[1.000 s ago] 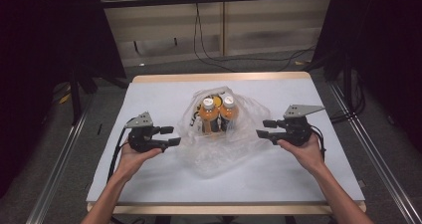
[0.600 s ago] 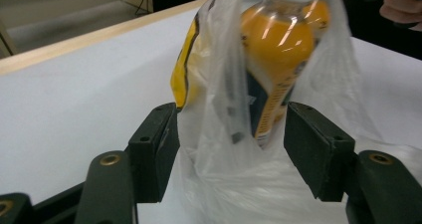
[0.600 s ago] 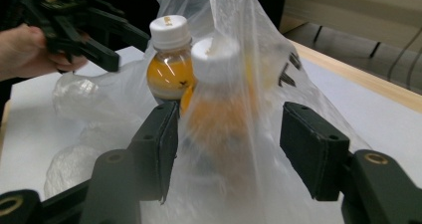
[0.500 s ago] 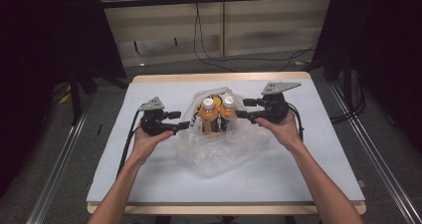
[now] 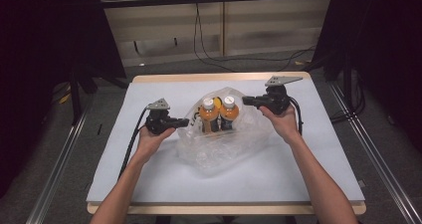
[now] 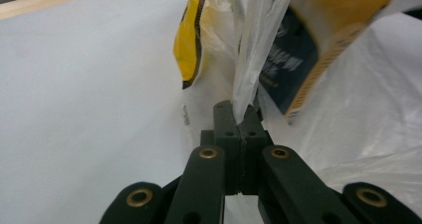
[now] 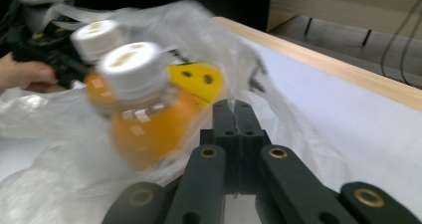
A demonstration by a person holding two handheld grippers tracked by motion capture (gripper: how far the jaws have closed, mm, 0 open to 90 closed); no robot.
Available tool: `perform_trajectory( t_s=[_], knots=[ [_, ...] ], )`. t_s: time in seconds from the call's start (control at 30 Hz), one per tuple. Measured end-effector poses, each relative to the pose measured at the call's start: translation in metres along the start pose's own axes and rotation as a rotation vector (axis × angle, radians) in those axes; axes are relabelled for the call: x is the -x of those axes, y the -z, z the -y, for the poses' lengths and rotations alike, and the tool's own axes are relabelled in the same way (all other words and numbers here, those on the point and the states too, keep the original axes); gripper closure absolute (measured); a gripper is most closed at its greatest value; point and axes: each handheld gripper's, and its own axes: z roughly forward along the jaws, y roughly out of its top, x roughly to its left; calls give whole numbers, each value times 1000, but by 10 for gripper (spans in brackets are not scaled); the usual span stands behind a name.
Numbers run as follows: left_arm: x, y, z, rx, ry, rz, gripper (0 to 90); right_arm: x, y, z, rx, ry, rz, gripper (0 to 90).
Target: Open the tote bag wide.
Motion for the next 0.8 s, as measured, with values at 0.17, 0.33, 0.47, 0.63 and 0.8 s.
perform_trajectory(
  t_s=[0.17,0.33,0.47,0.63,0.8],
  knots=[
    [-13,-1,6,-42,16,-24,900,29,-4,10,-16,-56,64,900],
    [-13,-9,10,-132,-21,-65,900,40,-22,31,-111,-49,88,900],
    [-16,-10,13,-171,-35,-86,900,40,-33,40,-179,-17,96,900],
    [-26,-14,17,-128,23,-59,900,45,-47,50,-242,-17,116,900],
    [-24,-23,23,-150,14,-45,900,51,-53,64,-287,-16,129,900]
  ],
)
